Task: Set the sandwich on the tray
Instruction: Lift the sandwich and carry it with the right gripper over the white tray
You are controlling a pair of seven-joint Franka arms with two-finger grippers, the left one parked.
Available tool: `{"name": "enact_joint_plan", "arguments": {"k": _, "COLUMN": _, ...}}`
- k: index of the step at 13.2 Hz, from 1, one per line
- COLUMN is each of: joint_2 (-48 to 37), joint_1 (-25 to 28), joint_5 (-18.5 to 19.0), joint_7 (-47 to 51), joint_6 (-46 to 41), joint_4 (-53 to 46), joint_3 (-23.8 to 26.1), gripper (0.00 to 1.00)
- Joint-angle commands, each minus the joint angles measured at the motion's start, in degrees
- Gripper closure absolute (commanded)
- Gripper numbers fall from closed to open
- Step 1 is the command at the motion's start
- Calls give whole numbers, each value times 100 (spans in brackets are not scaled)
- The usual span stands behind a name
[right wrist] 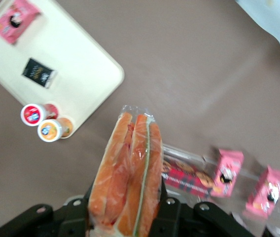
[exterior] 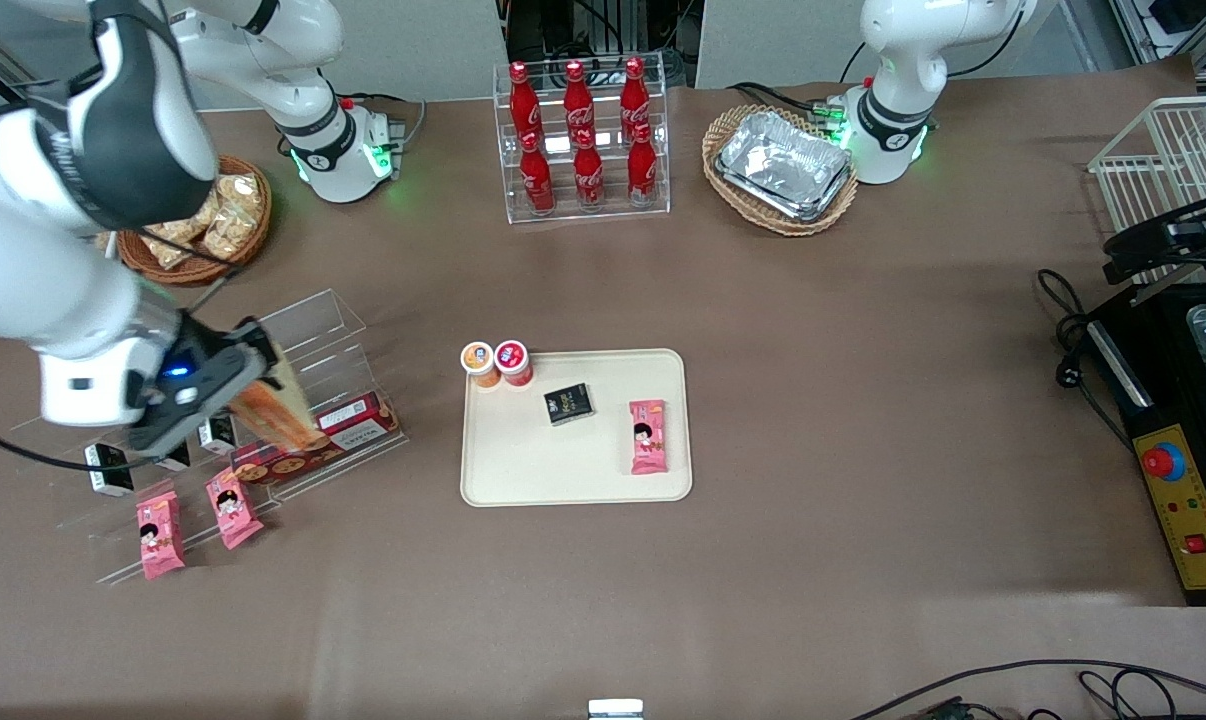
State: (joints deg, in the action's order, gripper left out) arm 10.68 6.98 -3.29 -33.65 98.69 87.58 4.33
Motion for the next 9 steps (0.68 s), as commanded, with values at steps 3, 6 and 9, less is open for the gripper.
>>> {"name": "enact_joint_plan", "arguments": {"k": 3, "joint_2": 487, "joint_1": 731, "joint_5": 100, "joint_7": -967, "joint_6": 475, "joint_4": -197, "joint_3": 648, "gripper": 51}}
{"name": "enact_joint_plan", "arguments": {"k": 6, "joint_2": 856, "joint_1": 1409, "joint_5": 284, "joint_7": -1074, "joint_6": 895, "joint_4": -197, "joint_3": 648, "gripper": 51}}
{"name": "enact_joint_plan", "arguments": {"k": 9, "joint_2": 1347, "joint_1": 1796, "joint_5": 599, "joint_7": -1169, "joint_6": 1397, "joint_4": -197, "joint_3": 648, "gripper": 51}}
